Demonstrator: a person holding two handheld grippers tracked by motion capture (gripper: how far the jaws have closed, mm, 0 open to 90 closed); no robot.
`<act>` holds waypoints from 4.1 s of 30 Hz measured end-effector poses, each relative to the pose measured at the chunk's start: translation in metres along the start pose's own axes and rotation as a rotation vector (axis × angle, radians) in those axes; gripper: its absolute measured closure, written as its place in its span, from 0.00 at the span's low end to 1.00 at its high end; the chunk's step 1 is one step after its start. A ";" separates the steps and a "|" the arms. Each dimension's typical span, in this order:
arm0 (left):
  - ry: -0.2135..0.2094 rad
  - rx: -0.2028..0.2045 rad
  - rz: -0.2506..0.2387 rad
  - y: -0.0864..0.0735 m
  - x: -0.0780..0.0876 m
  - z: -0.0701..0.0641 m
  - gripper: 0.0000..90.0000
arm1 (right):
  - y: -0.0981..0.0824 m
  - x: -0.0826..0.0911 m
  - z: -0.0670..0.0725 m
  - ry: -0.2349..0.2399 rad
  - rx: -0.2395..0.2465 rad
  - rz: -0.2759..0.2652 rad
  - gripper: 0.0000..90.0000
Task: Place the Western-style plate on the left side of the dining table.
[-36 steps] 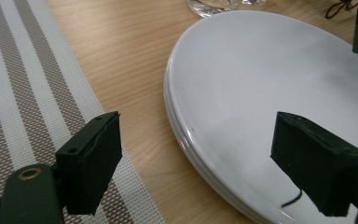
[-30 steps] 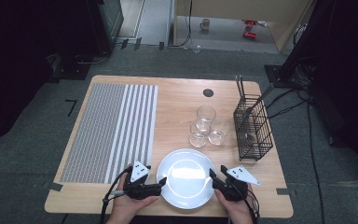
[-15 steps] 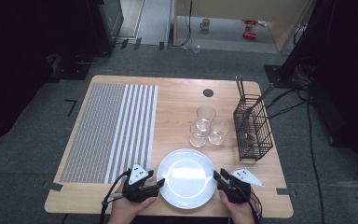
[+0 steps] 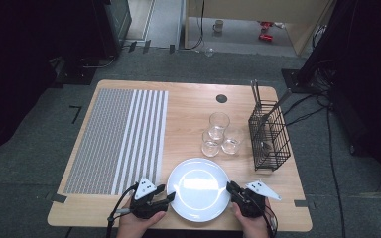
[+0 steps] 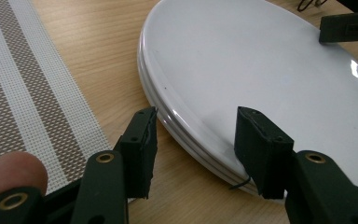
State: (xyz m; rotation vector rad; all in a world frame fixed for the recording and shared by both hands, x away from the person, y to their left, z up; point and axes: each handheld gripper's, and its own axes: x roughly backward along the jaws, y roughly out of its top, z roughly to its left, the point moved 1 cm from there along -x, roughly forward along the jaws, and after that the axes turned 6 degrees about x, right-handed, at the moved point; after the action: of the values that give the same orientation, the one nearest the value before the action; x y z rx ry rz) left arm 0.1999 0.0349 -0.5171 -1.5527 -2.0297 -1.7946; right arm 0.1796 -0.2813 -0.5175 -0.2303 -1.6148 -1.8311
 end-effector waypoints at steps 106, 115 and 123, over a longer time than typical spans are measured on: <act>-0.028 0.076 -0.025 0.008 0.014 0.021 0.61 | -0.008 -0.010 0.021 0.060 -0.017 -0.011 0.85; -0.024 0.080 -0.024 0.008 0.014 0.022 0.61 | -0.008 -0.010 0.022 0.073 -0.019 -0.018 0.85; -0.019 0.082 -0.029 0.009 0.016 0.023 0.62 | -0.008 -0.008 0.023 0.081 -0.018 -0.027 0.85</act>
State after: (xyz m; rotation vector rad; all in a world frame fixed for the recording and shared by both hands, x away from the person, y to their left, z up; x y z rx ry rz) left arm 0.2105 0.0606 -0.5093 -1.5322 -2.1158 -1.6886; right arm 0.1745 -0.2565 -0.5235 -0.1417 -1.5535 -1.8520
